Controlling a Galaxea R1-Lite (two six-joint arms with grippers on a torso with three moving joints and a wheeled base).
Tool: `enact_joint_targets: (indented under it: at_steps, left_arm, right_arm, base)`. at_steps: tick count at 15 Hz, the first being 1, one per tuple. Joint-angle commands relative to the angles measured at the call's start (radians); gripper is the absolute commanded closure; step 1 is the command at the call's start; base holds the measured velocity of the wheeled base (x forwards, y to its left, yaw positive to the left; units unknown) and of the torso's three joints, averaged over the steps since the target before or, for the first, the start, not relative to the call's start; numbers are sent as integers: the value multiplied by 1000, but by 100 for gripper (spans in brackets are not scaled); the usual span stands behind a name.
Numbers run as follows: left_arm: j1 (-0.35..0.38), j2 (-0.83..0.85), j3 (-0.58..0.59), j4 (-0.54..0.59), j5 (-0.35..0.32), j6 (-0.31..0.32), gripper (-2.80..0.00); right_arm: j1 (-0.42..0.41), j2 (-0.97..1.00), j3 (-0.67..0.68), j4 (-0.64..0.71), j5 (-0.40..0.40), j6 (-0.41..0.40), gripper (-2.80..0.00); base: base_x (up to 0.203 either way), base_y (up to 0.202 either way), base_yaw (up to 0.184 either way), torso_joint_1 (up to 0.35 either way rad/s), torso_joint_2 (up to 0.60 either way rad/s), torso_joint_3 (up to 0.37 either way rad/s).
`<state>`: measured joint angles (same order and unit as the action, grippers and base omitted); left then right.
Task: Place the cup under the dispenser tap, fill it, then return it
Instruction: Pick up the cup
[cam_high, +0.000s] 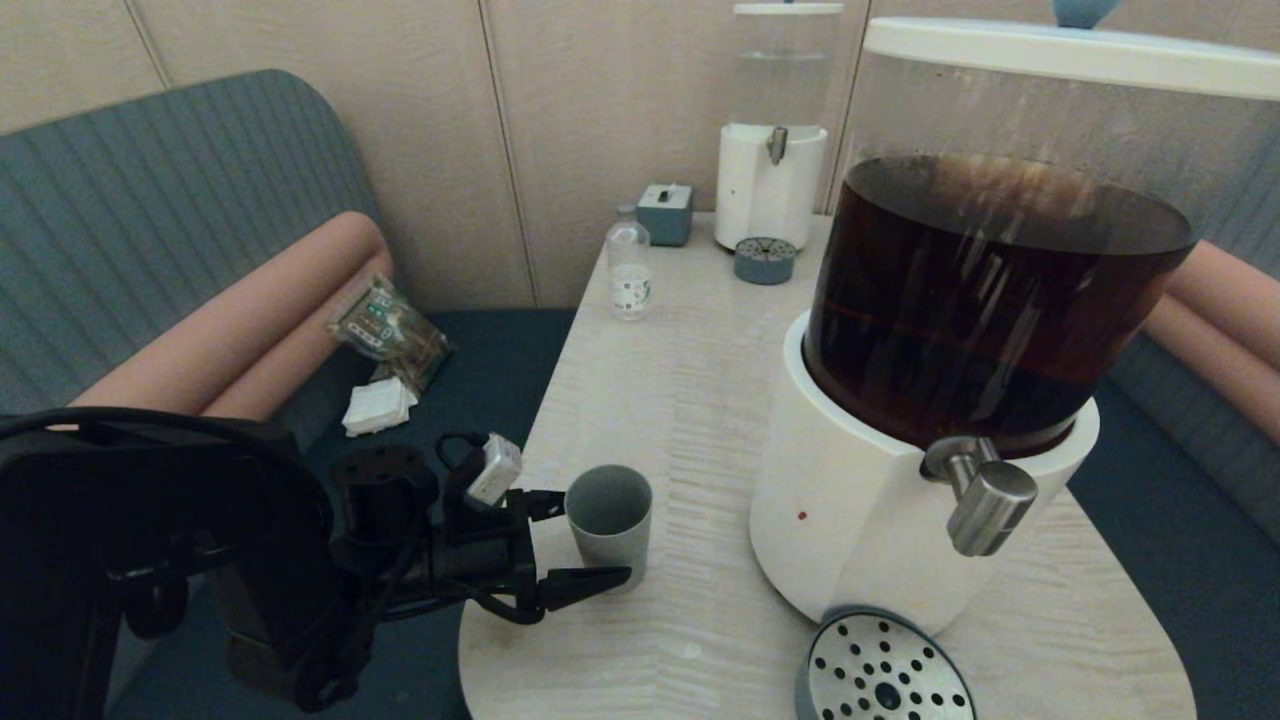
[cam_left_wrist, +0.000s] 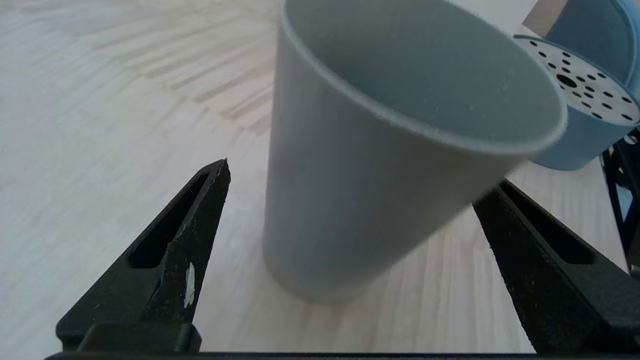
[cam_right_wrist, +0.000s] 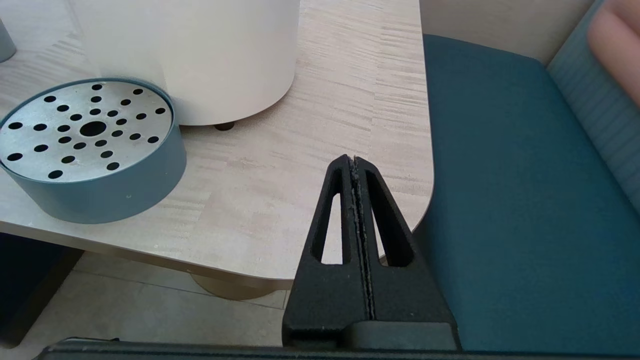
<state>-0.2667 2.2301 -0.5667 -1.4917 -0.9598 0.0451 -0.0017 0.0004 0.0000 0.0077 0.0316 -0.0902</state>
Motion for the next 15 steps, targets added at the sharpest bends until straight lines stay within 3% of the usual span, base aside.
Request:
enact_joint_targets:
  at_steps: [1,14,15]
  left_arm:
    - [-8,6,-16,-9,-2,-1,-280]
    - [-31,40,-73,-19,61,-25,-280]
    - [-32,38,-74,-19,62,-26,0]
  right_arm:
    - [0,-3,9,0,1,0,0]
    - [0,-3,9,0,1,0,0]
    - [0,-3,10,0,1,0,0]
  base:
    - [0,0,0,0,0,0]
    - [0,0,0,0,0,0]
    - [0,0,0,0,0,0]
